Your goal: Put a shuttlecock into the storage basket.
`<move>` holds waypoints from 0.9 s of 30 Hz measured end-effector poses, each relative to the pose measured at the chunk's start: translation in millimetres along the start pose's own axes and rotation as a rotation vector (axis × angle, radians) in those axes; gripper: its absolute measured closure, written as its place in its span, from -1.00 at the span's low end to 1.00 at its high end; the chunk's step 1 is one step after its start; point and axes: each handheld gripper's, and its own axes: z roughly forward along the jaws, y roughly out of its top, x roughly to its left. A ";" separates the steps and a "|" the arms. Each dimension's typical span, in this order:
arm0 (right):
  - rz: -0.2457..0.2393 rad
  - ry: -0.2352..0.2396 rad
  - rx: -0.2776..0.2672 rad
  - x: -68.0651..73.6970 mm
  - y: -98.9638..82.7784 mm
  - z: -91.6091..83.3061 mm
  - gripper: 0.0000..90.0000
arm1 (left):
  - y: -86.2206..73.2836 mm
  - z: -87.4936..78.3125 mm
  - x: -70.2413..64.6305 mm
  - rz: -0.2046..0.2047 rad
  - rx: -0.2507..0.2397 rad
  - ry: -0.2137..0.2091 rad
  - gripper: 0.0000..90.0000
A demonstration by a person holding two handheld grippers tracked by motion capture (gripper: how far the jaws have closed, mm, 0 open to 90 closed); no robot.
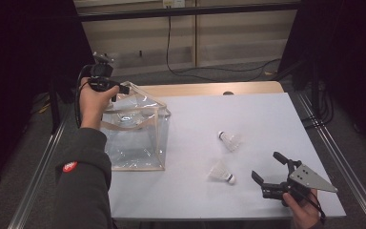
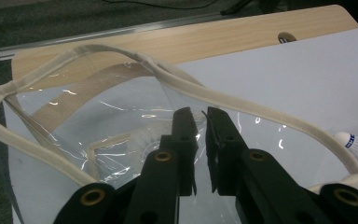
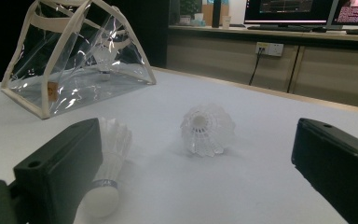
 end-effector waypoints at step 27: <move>-0.006 -0.001 -0.001 0.5 0.5 -0.1 -0.96 | -1.2 -12.7 -21.4 0.025 -0.004 -0.127 0.48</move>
